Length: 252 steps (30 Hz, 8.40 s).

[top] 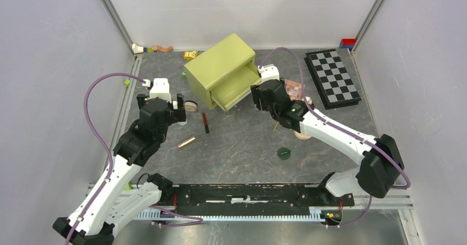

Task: Organize the makeup
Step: Pick up the makeup from the center of the board, then place the makeup in the drawer, then pick up the makeup tool from the center of the board, then place the makeup tool in the drawer.

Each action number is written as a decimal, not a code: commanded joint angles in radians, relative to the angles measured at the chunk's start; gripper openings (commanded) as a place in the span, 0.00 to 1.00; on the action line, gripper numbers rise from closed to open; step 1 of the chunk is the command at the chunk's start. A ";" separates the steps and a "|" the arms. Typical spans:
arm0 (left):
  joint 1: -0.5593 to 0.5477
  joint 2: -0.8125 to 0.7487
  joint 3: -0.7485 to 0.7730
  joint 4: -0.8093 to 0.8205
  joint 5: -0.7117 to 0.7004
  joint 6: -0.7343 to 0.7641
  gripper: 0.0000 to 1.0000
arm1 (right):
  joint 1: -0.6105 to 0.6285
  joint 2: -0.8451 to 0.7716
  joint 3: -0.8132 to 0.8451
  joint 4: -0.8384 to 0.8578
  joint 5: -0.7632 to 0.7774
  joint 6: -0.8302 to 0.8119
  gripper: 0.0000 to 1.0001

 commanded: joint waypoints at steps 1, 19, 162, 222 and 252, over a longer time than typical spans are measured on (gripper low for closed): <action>0.009 0.002 -0.001 0.015 0.004 -0.039 1.00 | 0.002 0.051 -0.021 -0.163 0.230 0.122 0.77; 0.011 0.006 0.000 0.016 0.024 -0.039 1.00 | -0.211 0.268 -0.125 -0.056 -0.100 0.252 0.65; 0.058 0.032 -0.016 0.047 0.144 -0.051 1.00 | -0.091 -0.385 -0.424 -0.367 -0.198 0.348 0.42; 0.058 0.061 -0.015 0.055 0.177 -0.041 1.00 | 0.000 -0.329 -0.496 -0.246 -0.123 0.368 0.05; 0.059 0.040 -0.012 0.054 0.159 -0.036 1.00 | -0.003 0.349 0.480 -0.117 -0.324 0.072 0.05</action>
